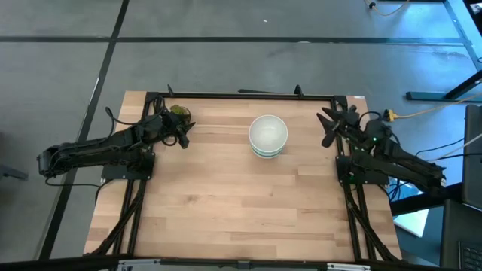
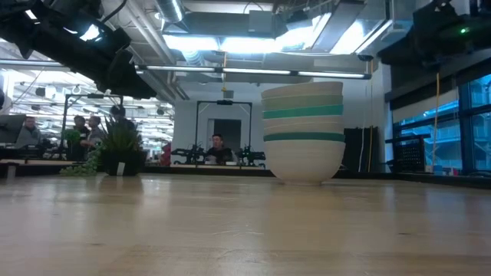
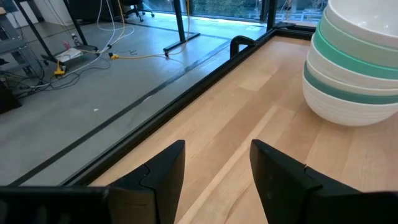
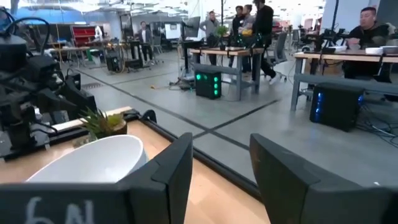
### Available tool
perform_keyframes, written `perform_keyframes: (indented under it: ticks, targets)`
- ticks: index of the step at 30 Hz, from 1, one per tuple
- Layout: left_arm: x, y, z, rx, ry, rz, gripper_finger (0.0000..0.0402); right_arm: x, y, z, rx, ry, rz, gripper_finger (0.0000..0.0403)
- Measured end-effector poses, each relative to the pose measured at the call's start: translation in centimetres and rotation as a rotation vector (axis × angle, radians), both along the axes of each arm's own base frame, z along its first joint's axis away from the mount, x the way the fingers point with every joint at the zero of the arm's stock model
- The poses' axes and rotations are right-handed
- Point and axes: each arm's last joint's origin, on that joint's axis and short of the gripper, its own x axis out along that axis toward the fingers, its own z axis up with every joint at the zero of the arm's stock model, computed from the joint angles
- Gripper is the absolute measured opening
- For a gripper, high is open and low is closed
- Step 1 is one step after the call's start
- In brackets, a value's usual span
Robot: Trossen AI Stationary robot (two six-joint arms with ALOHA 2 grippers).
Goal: Nest bowls inside each other
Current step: Return to Home Position
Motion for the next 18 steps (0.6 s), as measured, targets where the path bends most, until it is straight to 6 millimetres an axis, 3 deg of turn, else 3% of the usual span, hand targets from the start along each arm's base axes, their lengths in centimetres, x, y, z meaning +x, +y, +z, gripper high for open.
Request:
perform_keyframes:
  ticks: [18]
  targets:
    - [0.00,0.00,0.00,0.000,0.000,0.000,0.0176,-0.15,0.19,-0.25,0.011,0.013,0.042,0.0162]
